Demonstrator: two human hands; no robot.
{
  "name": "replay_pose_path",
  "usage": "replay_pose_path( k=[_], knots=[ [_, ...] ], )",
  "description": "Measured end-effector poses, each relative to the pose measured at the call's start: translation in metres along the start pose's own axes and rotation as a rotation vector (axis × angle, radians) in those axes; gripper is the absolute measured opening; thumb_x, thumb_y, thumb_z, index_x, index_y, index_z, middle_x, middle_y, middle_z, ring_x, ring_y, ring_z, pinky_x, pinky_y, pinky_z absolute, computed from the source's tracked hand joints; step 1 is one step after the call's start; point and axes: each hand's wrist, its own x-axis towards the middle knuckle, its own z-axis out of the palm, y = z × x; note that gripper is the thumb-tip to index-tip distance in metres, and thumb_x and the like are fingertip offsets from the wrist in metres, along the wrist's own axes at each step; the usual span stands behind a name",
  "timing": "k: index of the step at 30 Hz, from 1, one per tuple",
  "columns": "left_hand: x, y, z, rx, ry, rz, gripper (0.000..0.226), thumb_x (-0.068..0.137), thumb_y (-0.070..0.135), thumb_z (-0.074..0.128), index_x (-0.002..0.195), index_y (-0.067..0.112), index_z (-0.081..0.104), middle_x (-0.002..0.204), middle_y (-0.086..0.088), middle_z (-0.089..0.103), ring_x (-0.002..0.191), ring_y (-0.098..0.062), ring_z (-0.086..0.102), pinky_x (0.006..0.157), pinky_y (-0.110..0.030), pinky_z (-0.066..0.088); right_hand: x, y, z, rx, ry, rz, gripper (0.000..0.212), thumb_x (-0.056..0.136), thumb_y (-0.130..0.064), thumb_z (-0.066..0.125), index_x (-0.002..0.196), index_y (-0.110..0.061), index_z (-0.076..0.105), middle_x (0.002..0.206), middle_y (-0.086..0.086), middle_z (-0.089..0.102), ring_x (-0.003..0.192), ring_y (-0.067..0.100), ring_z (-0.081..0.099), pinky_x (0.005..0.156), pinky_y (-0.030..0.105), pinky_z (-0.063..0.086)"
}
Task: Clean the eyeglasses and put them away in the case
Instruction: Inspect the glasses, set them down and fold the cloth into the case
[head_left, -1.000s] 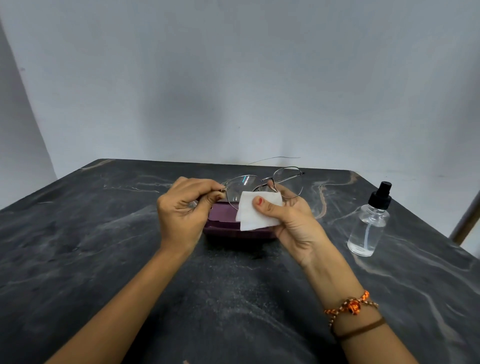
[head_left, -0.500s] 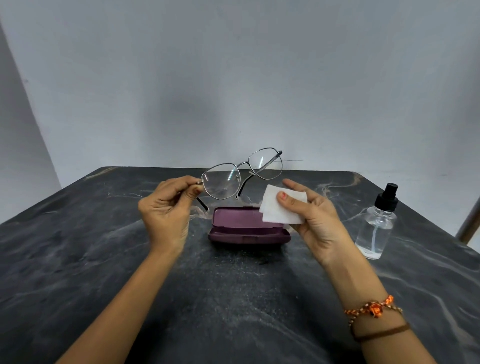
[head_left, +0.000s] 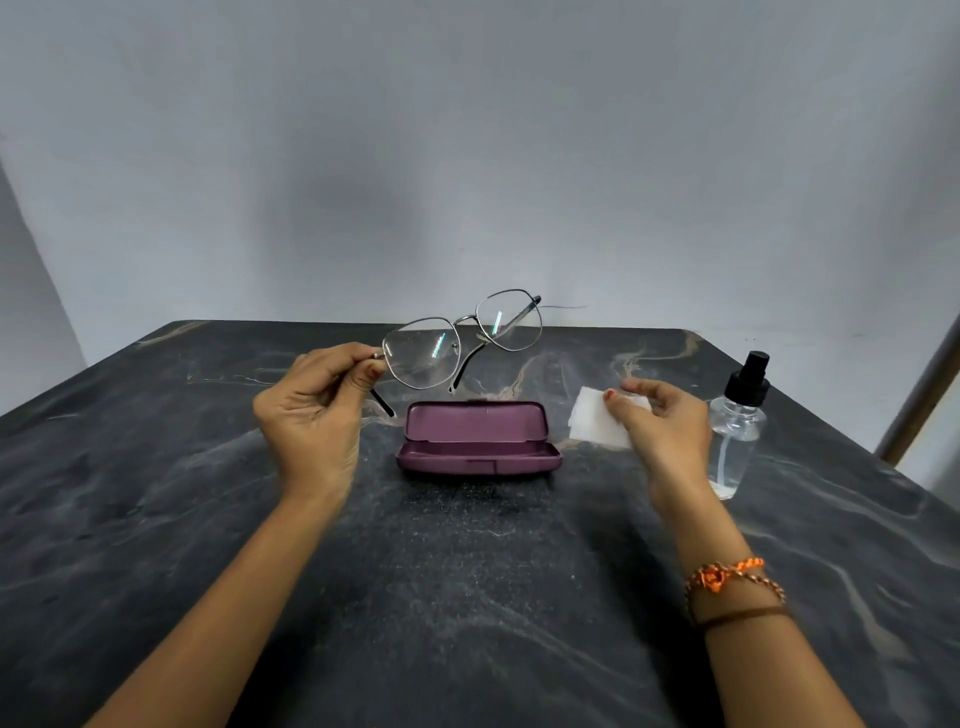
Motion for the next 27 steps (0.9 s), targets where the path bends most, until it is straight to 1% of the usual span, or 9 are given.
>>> replay_pose_path(
  k=[3,5,7,12,16,20,23,25,27],
  knots=[
    [0.001,0.001,-0.002,0.001,-0.008,-0.002,0.030,0.073,0.011,0.069,0.081,0.040,0.071,0.075,0.024,0.069,0.072,-0.004,0.061,0.070,-0.015,0.052,0.003,0.012,-0.004,-0.299,-0.013,-0.053,0.026,0.077,-0.027,0.069,0.100,-0.015,0.066,0.106,0.014,0.068,0.097,0.028,0.062,0.081,0.036,0.050],
    [0.001,0.001,-0.001,0.012,-0.009,-0.003,0.035,0.074,0.006,0.068,0.080,0.040,0.071,0.075,0.024,0.068,0.072,-0.002,0.061,0.069,-0.015,0.052,0.003,0.014,-0.005,-0.449,-0.021,-0.070,0.032,0.078,-0.030,0.067,0.107,-0.017,0.064,0.111,0.013,0.067,0.102,0.029,0.060,0.076,0.031,0.043],
    [0.001,0.002,-0.001,0.003,-0.013,-0.007,0.034,0.073,0.007,0.068,0.080,0.040,0.071,0.074,0.024,0.068,0.071,-0.002,0.061,0.069,-0.015,0.052,0.003,0.014,-0.004,-0.582,-0.055,-0.086,0.038,0.078,-0.031,0.067,0.114,-0.019,0.060,0.115,0.011,0.065,0.109,0.030,0.057,0.078,0.031,0.042],
    [0.001,0.003,-0.001,-0.002,-0.019,0.001,0.026,0.073,0.015,0.068,0.081,0.039,0.071,0.075,0.024,0.068,0.071,-0.004,0.060,0.069,-0.016,0.051,-0.001,0.014,-0.002,-0.715,-0.207,-0.112,0.041,0.077,-0.019,0.068,0.116,-0.020,0.056,0.106,0.004,0.069,0.111,0.027,0.057,0.087,0.034,0.042],
    [0.001,0.004,-0.001,0.006,-0.022,0.025,0.023,0.072,0.019,0.069,0.082,0.040,0.071,0.075,0.025,0.068,0.072,-0.004,0.060,0.069,-0.016,0.051,-0.002,0.014,0.001,-0.867,-0.195,-0.229,0.037,0.079,-0.020,0.063,0.115,-0.020,0.058,0.113,0.006,0.066,0.114,0.032,0.051,0.093,0.040,0.040],
    [0.002,0.005,-0.001,-0.008,-0.020,0.041,0.020,0.072,0.022,0.069,0.082,0.039,0.071,0.076,0.025,0.069,0.073,-0.002,0.061,0.070,-0.016,0.051,-0.005,0.009,0.005,-0.740,-0.077,-0.404,0.031,0.083,-0.023,0.062,0.112,-0.015,0.062,0.110,0.008,0.067,0.109,0.030,0.055,0.087,0.039,0.045],
    [0.003,0.006,-0.001,-0.021,-0.020,0.048,0.019,0.072,0.023,0.069,0.082,0.038,0.071,0.075,0.024,0.069,0.073,-0.001,0.061,0.069,-0.015,0.051,-0.012,0.000,0.009,-0.484,-0.021,-0.552,0.024,0.085,-0.024,0.060,0.106,-0.014,0.064,0.099,0.005,0.068,0.091,0.017,0.060,0.078,0.031,0.047],
    [0.003,0.008,0.000,-0.030,-0.035,0.056,0.019,0.072,0.021,0.069,0.082,0.038,0.071,0.075,0.025,0.068,0.072,0.000,0.060,0.068,-0.013,0.050,-0.018,-0.010,0.013,-0.229,-0.054,-0.542,0.015,0.085,-0.023,0.060,0.099,-0.019,0.065,0.086,0.000,0.067,0.073,-0.001,0.057,0.068,0.019,0.047],
    [0.003,0.010,0.001,-0.026,-0.060,0.062,0.021,0.072,0.020,0.069,0.081,0.039,0.071,0.075,0.026,0.068,0.072,0.000,0.060,0.068,-0.014,0.050,-0.024,-0.021,0.016,0.159,-0.159,-0.366,0.007,0.087,-0.023,0.058,0.091,-0.025,0.063,0.076,-0.006,0.064,0.061,-0.005,0.055,0.058,0.011,0.045]
  ],
)
